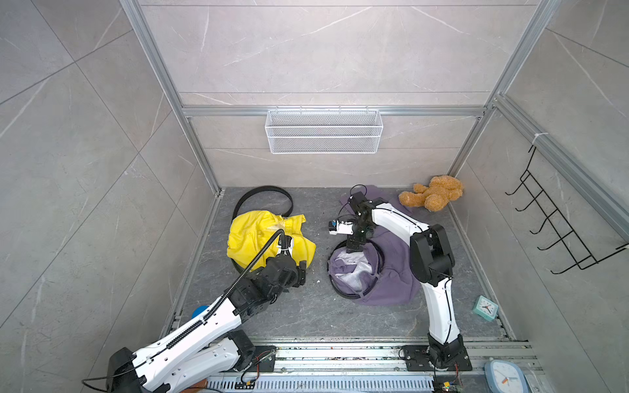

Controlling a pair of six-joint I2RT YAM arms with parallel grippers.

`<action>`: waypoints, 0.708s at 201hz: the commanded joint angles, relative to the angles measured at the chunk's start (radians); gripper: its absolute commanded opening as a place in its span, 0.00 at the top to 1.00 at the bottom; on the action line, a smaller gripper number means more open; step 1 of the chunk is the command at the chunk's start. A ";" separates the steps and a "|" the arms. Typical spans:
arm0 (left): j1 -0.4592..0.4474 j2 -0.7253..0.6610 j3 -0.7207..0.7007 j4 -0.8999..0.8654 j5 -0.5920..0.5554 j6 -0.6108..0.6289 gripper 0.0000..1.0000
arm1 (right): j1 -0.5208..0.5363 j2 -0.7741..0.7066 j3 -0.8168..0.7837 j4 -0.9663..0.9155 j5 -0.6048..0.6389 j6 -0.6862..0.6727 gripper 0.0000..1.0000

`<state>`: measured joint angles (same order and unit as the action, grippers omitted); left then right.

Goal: Remove the belt from the trousers
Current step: Adjust the trousers at the center of the board.

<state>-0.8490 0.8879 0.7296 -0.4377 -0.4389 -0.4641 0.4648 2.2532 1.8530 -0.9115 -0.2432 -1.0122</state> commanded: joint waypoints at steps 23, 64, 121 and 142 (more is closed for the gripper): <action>-0.001 0.024 0.021 0.012 -0.010 -0.012 0.21 | 0.042 0.083 0.045 -0.019 0.044 0.083 0.38; -0.002 0.040 0.049 0.057 -0.028 -0.033 0.20 | 0.041 -0.080 0.054 0.133 0.082 0.336 1.00; 0.005 0.105 0.219 0.090 -0.145 0.045 0.18 | 0.038 -0.078 0.699 0.085 0.308 0.758 1.00; 0.007 0.104 0.268 0.098 -0.181 0.087 0.17 | 0.045 -0.100 0.854 0.100 0.318 0.860 1.00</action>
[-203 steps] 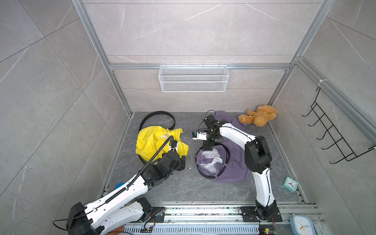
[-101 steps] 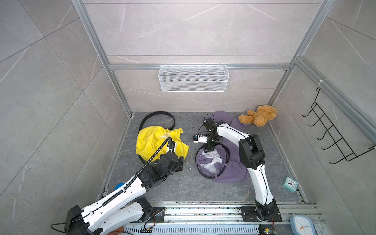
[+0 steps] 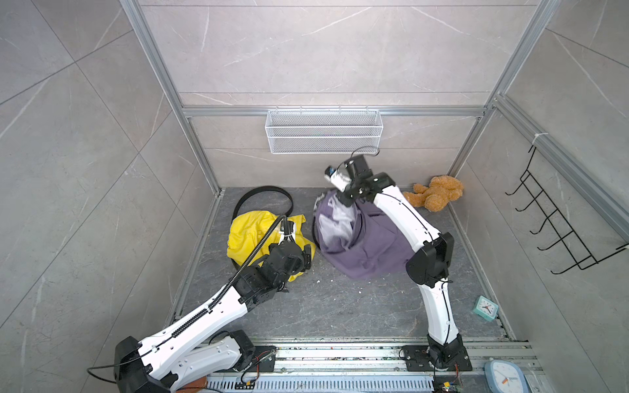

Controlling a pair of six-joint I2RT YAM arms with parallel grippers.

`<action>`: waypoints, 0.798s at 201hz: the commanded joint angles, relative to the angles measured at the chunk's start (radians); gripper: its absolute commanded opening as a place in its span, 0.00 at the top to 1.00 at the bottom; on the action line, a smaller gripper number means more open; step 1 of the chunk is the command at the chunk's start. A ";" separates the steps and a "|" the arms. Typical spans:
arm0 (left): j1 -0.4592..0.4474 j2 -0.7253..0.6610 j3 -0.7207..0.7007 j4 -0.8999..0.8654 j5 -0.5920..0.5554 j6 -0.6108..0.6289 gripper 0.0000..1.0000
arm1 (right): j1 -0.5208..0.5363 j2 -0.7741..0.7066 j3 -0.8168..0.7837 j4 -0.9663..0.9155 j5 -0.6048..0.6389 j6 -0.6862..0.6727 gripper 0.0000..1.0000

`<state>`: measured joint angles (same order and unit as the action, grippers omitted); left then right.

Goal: Remove the belt from the trousers
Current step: Adjust the trousers at the center of the board.

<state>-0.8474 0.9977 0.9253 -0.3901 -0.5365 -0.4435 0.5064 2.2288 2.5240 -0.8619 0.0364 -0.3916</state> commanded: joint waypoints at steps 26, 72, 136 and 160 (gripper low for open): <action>0.006 -0.032 0.092 0.098 -0.096 0.126 0.16 | 0.040 -0.311 -0.192 0.284 0.035 0.226 1.00; 0.004 -0.060 0.118 0.274 0.031 0.355 0.15 | 0.046 -0.665 -0.710 0.497 0.110 0.303 1.00; -0.012 0.033 0.175 0.303 0.268 0.347 0.12 | 0.075 -0.820 -0.915 0.491 0.147 0.425 1.00; -0.015 0.099 0.192 0.306 0.232 0.332 0.11 | 0.096 -0.842 -0.927 0.493 0.144 0.430 1.00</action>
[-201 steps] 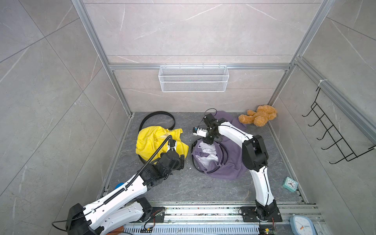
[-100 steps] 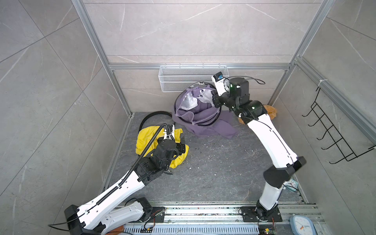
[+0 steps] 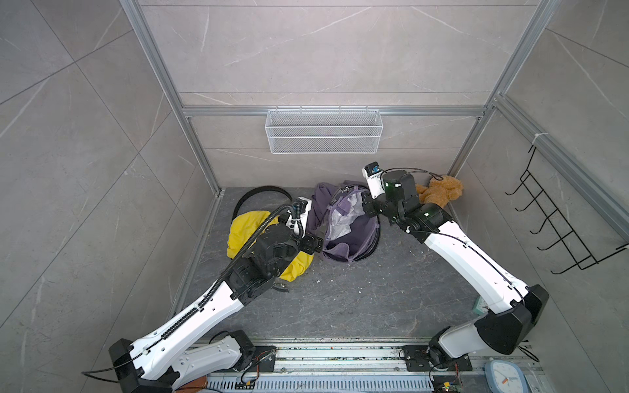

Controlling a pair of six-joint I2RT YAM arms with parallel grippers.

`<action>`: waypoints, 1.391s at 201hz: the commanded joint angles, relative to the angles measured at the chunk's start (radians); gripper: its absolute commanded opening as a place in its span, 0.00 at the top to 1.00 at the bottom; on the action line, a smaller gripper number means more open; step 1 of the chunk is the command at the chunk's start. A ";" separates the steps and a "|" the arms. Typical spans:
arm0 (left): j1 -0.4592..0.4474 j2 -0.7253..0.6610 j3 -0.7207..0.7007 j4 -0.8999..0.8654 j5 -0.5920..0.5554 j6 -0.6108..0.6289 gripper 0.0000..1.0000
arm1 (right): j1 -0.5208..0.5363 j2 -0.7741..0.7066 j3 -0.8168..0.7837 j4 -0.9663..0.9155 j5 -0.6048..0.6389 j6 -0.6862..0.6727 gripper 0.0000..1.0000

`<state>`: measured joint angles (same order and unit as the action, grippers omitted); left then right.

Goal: Remove the belt from the trousers
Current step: Adjust the trousers at the center of the board.

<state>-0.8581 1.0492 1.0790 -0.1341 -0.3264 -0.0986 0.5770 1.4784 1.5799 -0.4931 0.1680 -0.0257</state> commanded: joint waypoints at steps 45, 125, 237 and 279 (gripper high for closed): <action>-0.004 0.038 0.001 0.104 -0.099 0.034 0.11 | 0.046 -0.116 0.027 0.096 0.013 0.046 1.00; -0.010 -0.022 0.022 -0.007 -0.008 0.130 0.15 | 0.046 -0.124 0.031 0.077 0.002 0.032 1.00; -0.009 -0.058 -0.011 0.022 -0.046 0.116 0.35 | 0.046 -0.127 0.047 0.060 0.001 0.015 1.00; -0.009 -0.016 0.005 -0.014 -0.037 0.100 0.35 | 0.046 -0.129 0.050 0.067 -0.008 0.023 1.00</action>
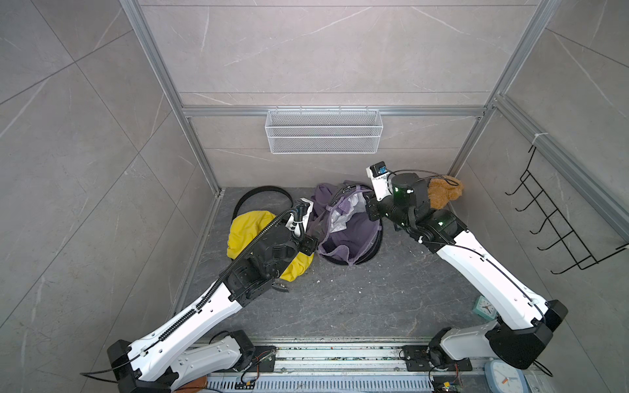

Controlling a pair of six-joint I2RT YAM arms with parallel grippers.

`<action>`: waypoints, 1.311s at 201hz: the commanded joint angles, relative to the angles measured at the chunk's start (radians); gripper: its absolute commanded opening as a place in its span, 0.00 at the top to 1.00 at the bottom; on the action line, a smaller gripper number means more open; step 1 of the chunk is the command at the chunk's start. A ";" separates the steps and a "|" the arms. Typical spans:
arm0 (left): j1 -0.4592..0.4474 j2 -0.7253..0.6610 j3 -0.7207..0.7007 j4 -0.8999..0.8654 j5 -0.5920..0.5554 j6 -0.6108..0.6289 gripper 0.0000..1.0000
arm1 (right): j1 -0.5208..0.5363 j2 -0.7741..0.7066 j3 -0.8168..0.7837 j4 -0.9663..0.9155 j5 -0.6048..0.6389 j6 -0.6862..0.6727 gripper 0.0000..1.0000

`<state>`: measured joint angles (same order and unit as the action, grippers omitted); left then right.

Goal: Remove the belt from the trousers
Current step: Adjust the trousers at the center of the board.

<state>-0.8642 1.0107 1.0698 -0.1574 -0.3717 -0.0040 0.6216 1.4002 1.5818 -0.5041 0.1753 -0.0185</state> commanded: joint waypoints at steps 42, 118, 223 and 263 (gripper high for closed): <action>-0.003 0.073 0.030 0.015 -0.026 -0.011 0.36 | 0.001 -0.066 0.045 0.068 -0.017 0.015 1.00; -0.002 0.162 0.044 0.122 -0.052 0.041 0.47 | 0.026 -0.130 -0.031 0.079 -0.051 0.049 1.00; -0.001 0.135 -0.006 0.288 0.102 0.219 1.00 | 0.070 -0.272 -0.287 -0.039 -0.138 0.063 0.56; -0.001 0.085 0.011 0.141 0.214 0.289 1.00 | 0.063 -0.316 -0.234 -0.171 -0.224 -0.107 0.12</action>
<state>-0.8642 1.1736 1.0473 -0.0330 -0.2611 0.2195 0.6861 1.1225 1.2980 -0.5980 0.0334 -0.0139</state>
